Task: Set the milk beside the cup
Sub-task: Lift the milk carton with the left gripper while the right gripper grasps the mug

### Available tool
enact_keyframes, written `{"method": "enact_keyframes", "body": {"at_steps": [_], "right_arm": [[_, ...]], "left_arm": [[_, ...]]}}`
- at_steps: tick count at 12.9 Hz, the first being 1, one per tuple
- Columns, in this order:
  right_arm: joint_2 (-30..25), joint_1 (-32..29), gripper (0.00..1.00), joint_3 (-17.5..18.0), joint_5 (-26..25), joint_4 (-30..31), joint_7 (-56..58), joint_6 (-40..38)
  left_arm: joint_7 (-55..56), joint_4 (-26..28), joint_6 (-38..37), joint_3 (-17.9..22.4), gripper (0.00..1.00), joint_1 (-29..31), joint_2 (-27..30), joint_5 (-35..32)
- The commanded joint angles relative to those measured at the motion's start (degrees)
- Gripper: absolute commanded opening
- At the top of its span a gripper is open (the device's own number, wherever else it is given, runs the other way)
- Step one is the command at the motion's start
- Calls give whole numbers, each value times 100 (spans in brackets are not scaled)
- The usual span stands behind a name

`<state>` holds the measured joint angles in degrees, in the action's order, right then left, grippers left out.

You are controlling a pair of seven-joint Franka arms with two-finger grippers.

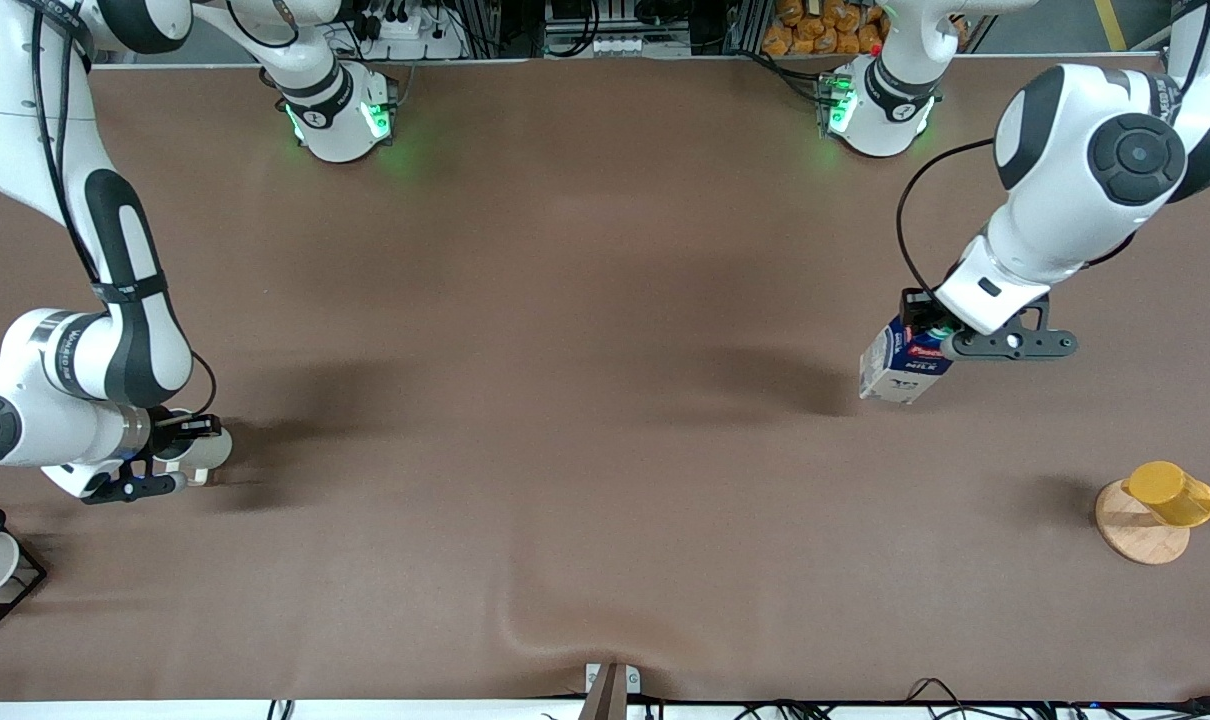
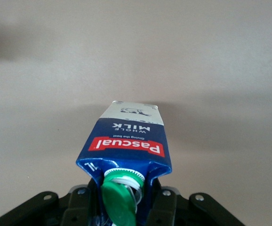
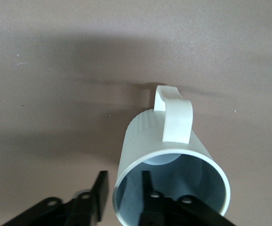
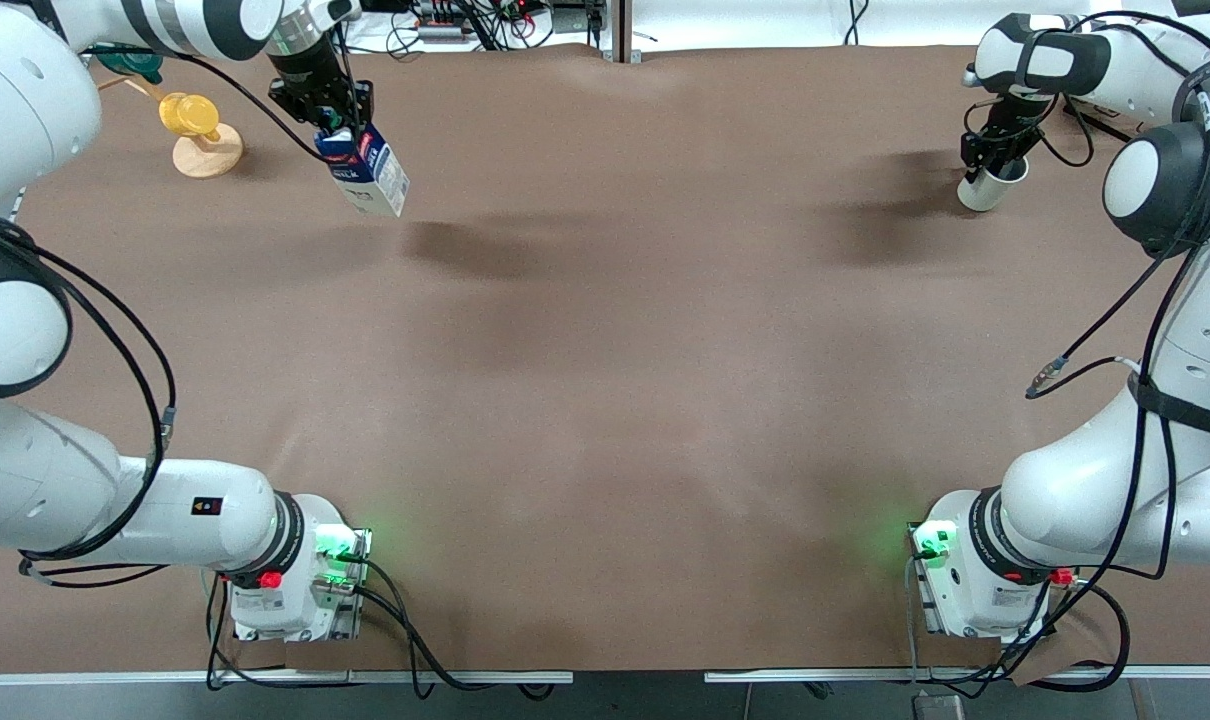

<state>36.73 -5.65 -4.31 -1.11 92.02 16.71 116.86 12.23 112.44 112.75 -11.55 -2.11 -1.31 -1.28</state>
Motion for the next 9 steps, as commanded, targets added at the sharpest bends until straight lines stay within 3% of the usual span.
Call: {"method": "enact_keyframes", "body": {"at_steps": [1,4,9], "right_arm": [[1,-6,0,53,-64,-131,-18,-23],[-87,116,0,88,-29,-367,-36,-58],[-52,906,0,89,6,-949,-80,-84]], "left_arm": [[331,-20,-165,-233,37,9,122,-31],[551,-56,-183,-383,38,9,236,-31],[719,-56,-183,-454,37,18,307,-31]]}}
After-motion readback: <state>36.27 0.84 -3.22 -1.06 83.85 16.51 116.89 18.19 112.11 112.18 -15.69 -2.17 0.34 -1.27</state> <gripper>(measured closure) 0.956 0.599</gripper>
